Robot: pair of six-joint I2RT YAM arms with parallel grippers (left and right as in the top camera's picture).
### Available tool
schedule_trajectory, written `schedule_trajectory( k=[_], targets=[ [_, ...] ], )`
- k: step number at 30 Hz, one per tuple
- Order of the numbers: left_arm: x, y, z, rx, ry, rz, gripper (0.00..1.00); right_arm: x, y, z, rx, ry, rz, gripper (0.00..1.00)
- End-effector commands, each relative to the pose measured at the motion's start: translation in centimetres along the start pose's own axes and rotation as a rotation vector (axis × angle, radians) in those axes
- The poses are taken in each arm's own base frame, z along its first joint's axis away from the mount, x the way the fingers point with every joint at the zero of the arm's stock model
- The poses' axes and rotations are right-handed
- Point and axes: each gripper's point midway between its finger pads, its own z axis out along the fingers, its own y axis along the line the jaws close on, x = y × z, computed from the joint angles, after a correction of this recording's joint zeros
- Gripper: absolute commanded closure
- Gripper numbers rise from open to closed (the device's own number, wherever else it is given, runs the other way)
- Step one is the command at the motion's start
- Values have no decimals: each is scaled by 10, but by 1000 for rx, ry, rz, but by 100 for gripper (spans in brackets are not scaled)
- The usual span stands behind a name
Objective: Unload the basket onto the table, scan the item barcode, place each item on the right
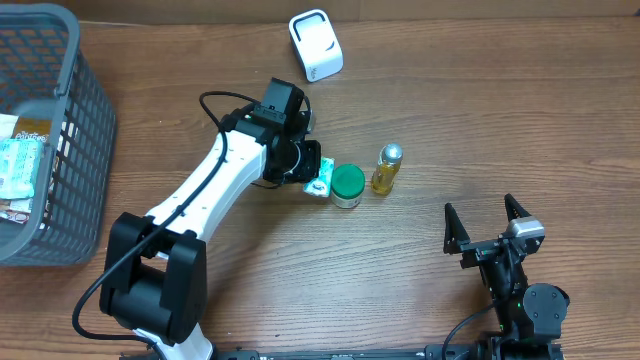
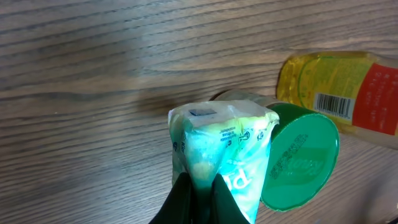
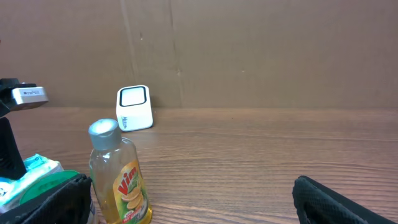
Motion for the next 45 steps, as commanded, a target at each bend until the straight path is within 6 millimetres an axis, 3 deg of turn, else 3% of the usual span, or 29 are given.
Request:
schedule_trajectory(
  k=[1,11,22,30,40,45],
  targets=[
    [1,0,1,-5,-3,-9,95,2,0,0,-2,-2,3,0],
    [-2,13,1,-86,-27,-44,95,2,0,0,-2,-2,3,0],
    [12,19,1,-130,20,-64,95,2,0,0,-2,-2,3,0],
    [13,46,-1,-318,-8,-78,94,2,0,0,-2,-2,3,0],
    [27,52,44,-292,107,-141,96,2,0,0,-2,-2,3,0],
    [29,28,62,-132,156,-92,96,2,0,0,-2,-2,3,0]
  ],
)
